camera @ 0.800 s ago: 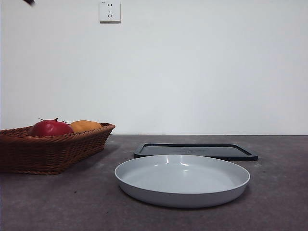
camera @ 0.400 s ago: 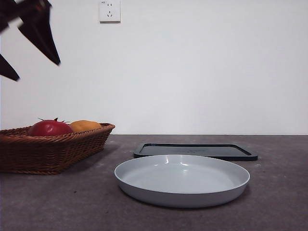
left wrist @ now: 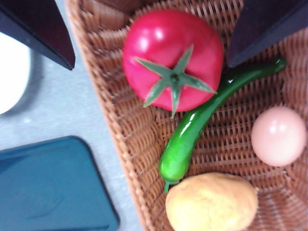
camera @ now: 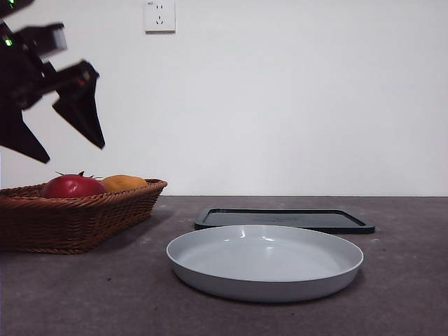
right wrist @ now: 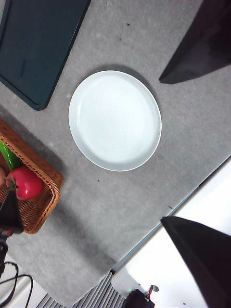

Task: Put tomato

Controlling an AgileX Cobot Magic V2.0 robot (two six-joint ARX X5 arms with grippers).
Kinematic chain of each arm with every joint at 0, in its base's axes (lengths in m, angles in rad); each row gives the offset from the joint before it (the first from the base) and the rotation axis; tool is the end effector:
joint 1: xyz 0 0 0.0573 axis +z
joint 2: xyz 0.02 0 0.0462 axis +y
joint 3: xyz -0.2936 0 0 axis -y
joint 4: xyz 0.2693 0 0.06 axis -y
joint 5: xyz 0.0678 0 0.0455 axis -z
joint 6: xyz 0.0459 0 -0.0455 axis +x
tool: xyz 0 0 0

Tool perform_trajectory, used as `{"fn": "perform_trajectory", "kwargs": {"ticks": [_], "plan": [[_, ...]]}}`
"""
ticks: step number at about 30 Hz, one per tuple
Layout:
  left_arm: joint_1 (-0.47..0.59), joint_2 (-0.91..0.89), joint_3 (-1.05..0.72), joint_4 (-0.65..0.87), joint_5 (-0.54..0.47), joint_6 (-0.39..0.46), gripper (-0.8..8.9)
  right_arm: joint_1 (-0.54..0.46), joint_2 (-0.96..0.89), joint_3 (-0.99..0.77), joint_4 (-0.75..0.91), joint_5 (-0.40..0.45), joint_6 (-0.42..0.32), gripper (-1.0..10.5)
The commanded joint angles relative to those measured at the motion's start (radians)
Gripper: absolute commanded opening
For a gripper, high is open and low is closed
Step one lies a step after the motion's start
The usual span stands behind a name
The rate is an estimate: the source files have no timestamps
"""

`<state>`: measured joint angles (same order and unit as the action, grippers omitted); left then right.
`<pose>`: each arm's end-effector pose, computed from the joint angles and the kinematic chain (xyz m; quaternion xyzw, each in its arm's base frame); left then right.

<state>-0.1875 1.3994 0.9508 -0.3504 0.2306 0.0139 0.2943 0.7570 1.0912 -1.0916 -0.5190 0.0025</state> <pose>0.3095 -0.0694 0.2495 -0.0021 0.3875 -0.1939 0.9012 0.1078 0.0565 0.3762 0.0425 0.3678 0.3671 0.8533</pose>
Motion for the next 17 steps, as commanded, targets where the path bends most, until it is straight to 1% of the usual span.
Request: {"fn": "perform_trajectory", "kwargs": {"ticks": [1,7,10,17], "plan": [[-0.003,0.047,0.022,0.031,-0.006,0.027,5.08,0.005,0.006,0.019,0.008,0.003,-0.01,4.4],[-0.003,0.107,0.022,0.066,-0.007,0.034,5.08,0.005,0.006,0.018,0.008,0.003,-0.01,4.4],[-0.003,0.13,0.022,0.073,-0.029,0.046,5.08,0.005,0.006,0.019,0.008,0.003,-0.01,4.4],[-0.003,0.175,0.022,0.084,-0.029,0.047,5.08,0.005,0.006,0.018,0.008,0.003,-0.01,4.4]]}}
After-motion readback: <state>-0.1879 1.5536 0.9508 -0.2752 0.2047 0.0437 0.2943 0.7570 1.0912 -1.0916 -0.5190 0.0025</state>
